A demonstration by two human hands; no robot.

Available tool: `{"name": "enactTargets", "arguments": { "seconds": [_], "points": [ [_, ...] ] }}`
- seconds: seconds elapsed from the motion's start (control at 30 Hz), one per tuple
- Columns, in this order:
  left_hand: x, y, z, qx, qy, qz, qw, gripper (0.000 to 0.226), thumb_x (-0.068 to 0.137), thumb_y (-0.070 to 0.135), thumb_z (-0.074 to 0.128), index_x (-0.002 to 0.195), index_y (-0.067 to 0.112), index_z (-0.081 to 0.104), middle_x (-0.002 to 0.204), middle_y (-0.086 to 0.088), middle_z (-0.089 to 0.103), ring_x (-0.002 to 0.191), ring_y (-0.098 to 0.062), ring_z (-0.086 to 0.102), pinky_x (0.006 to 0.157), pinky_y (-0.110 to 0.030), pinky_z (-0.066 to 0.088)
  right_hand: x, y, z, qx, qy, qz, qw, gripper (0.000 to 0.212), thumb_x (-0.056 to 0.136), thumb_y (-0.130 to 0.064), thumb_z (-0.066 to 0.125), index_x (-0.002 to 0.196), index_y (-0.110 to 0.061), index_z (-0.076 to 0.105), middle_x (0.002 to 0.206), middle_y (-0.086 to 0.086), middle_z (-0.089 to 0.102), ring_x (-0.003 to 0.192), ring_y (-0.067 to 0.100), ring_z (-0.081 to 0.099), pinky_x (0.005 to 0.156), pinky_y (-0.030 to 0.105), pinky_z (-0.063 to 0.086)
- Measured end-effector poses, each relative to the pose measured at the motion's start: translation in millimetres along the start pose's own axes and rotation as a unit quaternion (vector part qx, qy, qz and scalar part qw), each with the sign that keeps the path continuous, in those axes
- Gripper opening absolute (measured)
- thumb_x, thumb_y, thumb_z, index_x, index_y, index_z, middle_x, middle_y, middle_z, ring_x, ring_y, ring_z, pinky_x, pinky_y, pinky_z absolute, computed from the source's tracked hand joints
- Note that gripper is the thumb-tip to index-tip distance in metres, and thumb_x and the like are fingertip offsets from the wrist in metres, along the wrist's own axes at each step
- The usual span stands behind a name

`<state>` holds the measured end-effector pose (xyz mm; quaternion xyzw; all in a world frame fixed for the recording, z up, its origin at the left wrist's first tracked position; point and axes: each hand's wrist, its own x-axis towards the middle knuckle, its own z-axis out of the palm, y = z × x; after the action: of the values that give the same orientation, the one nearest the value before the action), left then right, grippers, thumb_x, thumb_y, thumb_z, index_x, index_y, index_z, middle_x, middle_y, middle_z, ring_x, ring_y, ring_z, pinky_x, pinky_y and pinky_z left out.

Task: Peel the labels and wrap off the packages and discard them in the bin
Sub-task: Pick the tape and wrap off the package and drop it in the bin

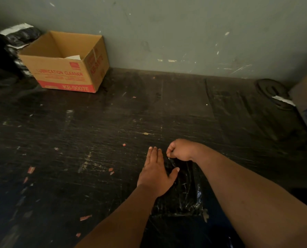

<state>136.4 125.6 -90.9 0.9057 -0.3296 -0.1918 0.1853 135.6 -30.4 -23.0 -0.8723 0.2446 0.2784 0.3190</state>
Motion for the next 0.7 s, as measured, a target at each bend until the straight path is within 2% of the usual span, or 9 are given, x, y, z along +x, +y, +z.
{"name": "enactTargets", "arguments": {
  "seconds": [0.17,0.23,0.33,0.5,0.7],
  "points": [
    [0,0,1,0.002,0.000,0.003,1.000,0.099,0.097,0.071,0.034,0.162,0.008,-0.005,0.171,-0.006,-0.012,0.154,-0.017,-0.023,0.119,-0.031,-0.006,-2,5,2,0.057,0.031,0.017,0.998,0.018,0.092,-0.023,0.067,0.110,-0.023,0.069,0.112,-0.003,0.066,0.106,0.013,0.059,0.098,0.033,0.046],
    [0,0,1,0.002,-0.001,0.002,1.000,0.099,0.097,0.071,0.034,0.162,0.008,-0.005,0.171,-0.006,-0.013,0.154,-0.017,-0.023,0.120,-0.032,-0.005,-2,7,2,0.066,0.038,0.016,0.997,0.022,0.093,-0.023,0.066,0.114,-0.022,0.068,0.114,-0.003,0.065,0.106,0.012,0.058,0.094,0.030,0.045],
    [0,0,0,0.007,-0.003,-0.001,1.000,0.099,0.098,0.072,0.033,0.162,0.008,-0.005,0.171,-0.006,-0.012,0.154,-0.018,-0.023,0.121,-0.033,-0.003,-1,6,2,0.067,0.044,0.010,0.997,0.016,0.096,-0.020,0.061,0.109,-0.022,0.071,0.112,-0.003,0.067,0.098,0.009,0.057,0.086,0.027,0.042],
    [2,0,1,0.012,-0.009,-0.004,1.000,0.099,0.097,0.072,0.032,0.162,0.008,-0.006,0.171,-0.006,-0.012,0.154,-0.018,-0.023,0.122,-0.034,-0.003,-1,-1,3,0.033,0.042,-0.001,0.999,0.017,0.095,-0.017,0.061,0.107,-0.018,0.073,0.108,-0.002,0.068,0.097,0.011,0.059,0.082,0.026,0.043],
    [0,1,-1,0.007,-0.003,0.000,1.000,0.097,0.098,0.070,0.034,0.162,0.007,-0.004,0.171,-0.007,-0.010,0.155,-0.019,-0.021,0.123,-0.034,-0.004,-2,-4,2,-0.036,0.032,-0.026,0.999,0.022,0.096,-0.015,0.054,0.109,-0.016,0.072,0.112,0.002,0.069,0.104,0.018,0.061,0.090,0.031,0.048]
  ]
}}
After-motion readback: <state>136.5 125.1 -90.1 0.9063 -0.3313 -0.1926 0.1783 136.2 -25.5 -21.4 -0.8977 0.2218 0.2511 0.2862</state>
